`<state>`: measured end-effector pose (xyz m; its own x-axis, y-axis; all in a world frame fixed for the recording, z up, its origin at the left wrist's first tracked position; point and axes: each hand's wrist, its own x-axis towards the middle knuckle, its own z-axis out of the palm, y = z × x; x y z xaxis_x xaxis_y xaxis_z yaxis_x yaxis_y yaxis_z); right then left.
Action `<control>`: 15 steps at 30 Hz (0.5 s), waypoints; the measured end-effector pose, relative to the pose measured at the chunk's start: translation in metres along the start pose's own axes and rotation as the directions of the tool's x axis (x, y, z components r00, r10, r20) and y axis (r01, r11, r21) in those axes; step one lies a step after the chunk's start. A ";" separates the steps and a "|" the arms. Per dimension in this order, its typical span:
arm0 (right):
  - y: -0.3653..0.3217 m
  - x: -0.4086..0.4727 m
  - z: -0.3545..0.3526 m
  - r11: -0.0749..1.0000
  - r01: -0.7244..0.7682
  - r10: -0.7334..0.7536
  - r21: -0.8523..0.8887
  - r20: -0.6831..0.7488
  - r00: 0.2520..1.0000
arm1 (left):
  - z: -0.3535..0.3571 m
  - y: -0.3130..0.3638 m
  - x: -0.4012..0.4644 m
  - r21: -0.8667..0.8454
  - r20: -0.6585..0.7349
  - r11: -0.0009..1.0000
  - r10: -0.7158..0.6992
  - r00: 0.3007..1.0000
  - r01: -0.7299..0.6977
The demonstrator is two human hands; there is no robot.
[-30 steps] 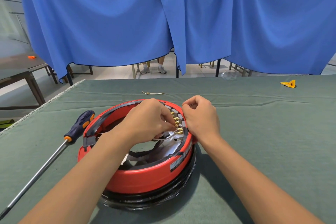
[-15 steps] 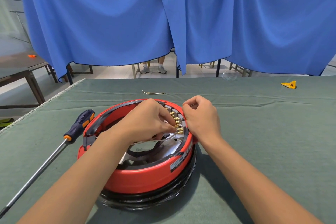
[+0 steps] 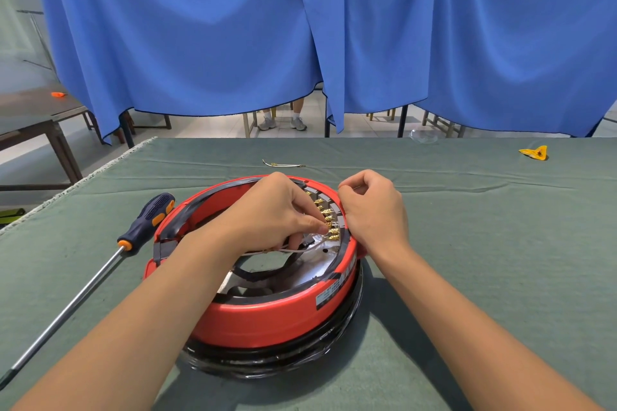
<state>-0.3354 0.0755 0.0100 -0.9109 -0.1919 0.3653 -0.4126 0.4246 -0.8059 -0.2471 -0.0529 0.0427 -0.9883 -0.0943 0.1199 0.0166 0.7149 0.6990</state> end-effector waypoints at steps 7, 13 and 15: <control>0.000 0.001 0.001 1.000 -0.007 0.007 0.008 -0.002 1.000 | -0.001 -0.003 0.002 -0.038 0.011 0.999 -0.021 1.000 0.022; 0.000 0.000 0.001 1.000 -0.003 0.003 0.010 0.000 1.000 | -0.001 -0.004 0.003 -0.046 0.008 0.999 -0.026 1.000 0.026; 0.000 0.000 0.001 1.000 -0.003 0.003 0.007 0.001 1.000 | -0.001 -0.004 0.002 -0.045 0.010 0.999 -0.025 1.000 0.026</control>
<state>-0.3351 0.0749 0.0099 -0.9120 -0.1920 0.3624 -0.4101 0.4192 -0.8100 -0.2494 -0.0564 0.0411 -0.9898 -0.1054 0.0954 -0.0018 0.6800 0.7332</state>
